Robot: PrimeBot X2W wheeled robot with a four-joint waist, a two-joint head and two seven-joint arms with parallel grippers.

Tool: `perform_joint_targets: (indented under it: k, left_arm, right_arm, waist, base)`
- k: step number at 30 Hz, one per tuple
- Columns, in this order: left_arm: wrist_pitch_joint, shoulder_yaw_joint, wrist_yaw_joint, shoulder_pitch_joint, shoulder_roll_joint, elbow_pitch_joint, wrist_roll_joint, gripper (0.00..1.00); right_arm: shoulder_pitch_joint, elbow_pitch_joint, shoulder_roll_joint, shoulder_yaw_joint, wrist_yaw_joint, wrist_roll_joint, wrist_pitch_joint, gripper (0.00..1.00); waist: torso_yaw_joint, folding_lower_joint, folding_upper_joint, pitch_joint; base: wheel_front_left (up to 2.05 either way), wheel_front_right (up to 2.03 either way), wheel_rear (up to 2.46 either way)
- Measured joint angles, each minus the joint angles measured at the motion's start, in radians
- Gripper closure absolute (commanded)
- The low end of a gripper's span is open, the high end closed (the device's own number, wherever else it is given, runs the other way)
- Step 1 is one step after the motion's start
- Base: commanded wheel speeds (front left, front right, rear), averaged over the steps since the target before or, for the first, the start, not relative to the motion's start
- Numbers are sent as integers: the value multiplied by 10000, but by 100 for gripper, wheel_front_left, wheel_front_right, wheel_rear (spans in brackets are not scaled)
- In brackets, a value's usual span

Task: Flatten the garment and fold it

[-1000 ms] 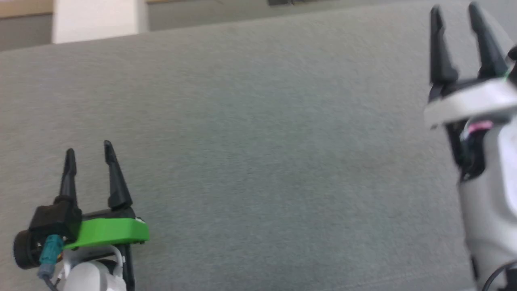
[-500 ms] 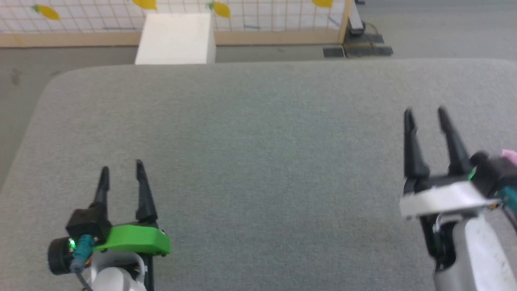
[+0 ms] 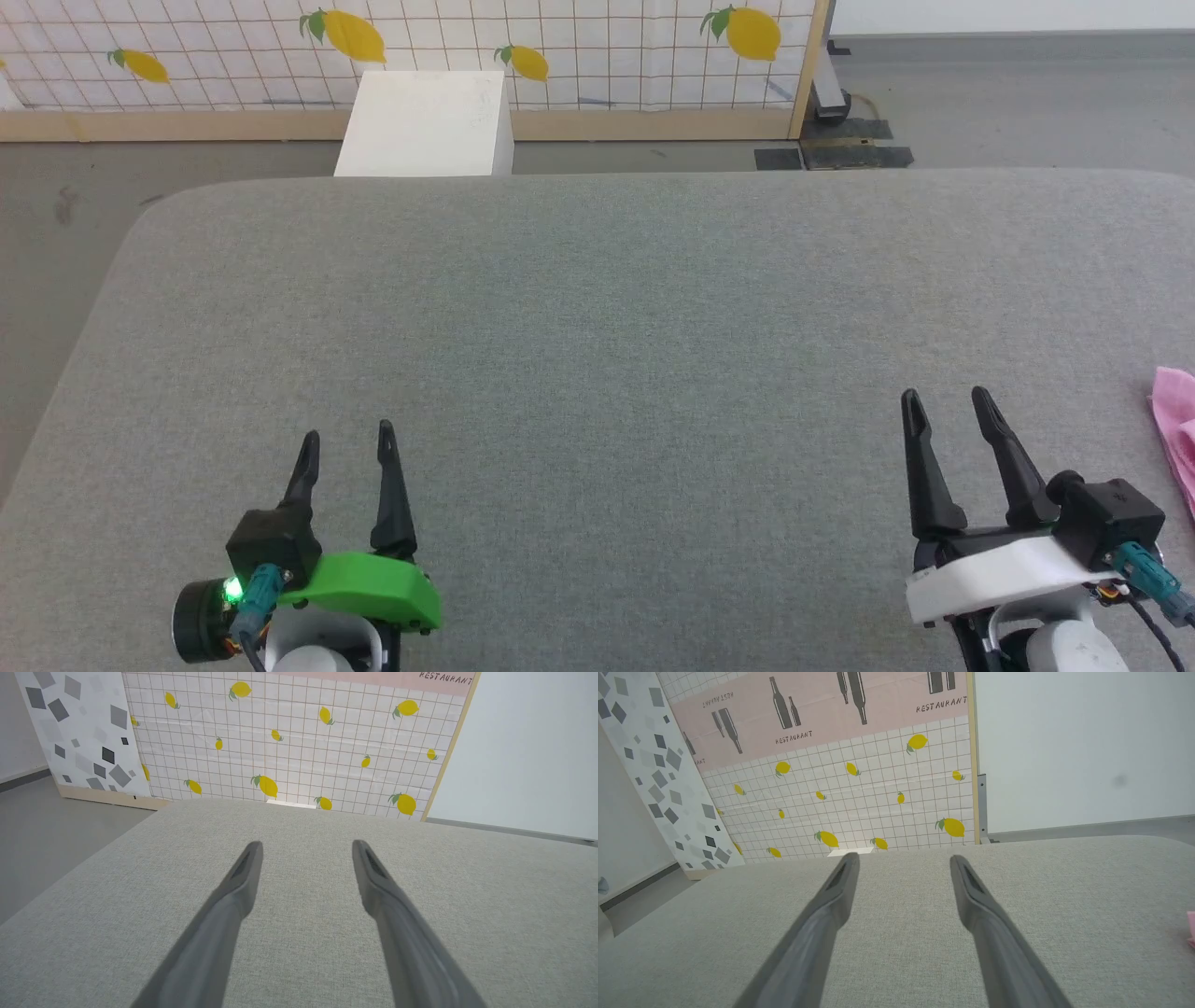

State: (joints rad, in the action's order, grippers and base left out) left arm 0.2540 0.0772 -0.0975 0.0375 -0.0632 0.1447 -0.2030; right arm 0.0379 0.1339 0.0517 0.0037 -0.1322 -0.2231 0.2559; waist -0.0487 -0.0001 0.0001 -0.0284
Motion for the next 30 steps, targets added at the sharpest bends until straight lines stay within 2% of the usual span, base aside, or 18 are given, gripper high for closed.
perform_joint_targets:
  k: [4, 5, 30]
  left_arm:
    - [21, 73, 31, -5, 4, 109, 12, 0]
    - [27, 92, 52, -4, 6, 123, 8, 100]
    - [-393, -21, 173, 0, 6, -105, 293, 100]
  right_arm:
    - [-70, 38, 0, -42, 0, -90, 0, 0]
    - [-83, 38, 0, -54, 0, -98, -2, 100]
    - [-83, -130, 2, -52, 0, 238, -420, 100]
  waist:
    - [0, 0, 0, 9]
    - [1, 0, 0, 12]
    - [86, 0, 0, 60]
  base:
    - [0, 0, 0]
    - [0, 0, 0]
    - [0, 0, 0]
